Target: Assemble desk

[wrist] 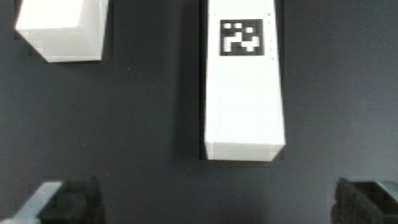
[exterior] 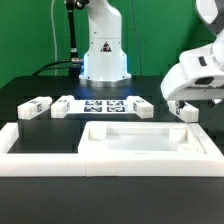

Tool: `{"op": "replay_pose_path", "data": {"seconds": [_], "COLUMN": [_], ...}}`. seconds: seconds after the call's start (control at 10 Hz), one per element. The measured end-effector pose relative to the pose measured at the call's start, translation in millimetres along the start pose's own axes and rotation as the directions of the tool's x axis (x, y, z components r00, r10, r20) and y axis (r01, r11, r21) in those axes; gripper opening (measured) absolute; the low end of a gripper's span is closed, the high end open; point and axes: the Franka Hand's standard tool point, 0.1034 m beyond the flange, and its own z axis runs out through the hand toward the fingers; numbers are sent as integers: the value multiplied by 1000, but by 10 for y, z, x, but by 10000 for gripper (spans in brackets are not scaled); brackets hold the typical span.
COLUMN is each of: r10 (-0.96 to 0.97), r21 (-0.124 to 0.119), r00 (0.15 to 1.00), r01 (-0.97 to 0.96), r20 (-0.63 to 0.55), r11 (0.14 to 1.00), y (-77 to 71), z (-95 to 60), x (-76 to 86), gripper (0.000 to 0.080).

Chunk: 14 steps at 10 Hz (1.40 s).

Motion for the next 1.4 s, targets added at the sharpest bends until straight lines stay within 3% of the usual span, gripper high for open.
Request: {"op": "replay_pose_path", "data": {"seconds": [0.1, 0.2, 0.7, 0.8, 0.9, 1.0, 1.2, 1.4], "r10": [19, 22, 32, 37, 48, 79, 87, 87], "r21": [17, 4, 3, 5, 15, 57, 62, 62], "r00": [999, 994, 995, 993, 990, 983, 979, 981], "r01": [-20, -23, -32, -38, -51, -89, -100, -99], "r20": [35, 106, 95, 111, 134, 166, 182, 175], "r11": [1000, 1000, 999, 999, 999, 994, 993, 993], "y": [-19, -30, -43, -15, 12, -27, -66, -64], "z": [58, 106, 111, 184, 286, 402, 516, 521], "x": [-49, -120, -43, -73, -113, -140, -118, -103], "gripper": [649, 649, 649, 649, 649, 649, 649, 649]}}
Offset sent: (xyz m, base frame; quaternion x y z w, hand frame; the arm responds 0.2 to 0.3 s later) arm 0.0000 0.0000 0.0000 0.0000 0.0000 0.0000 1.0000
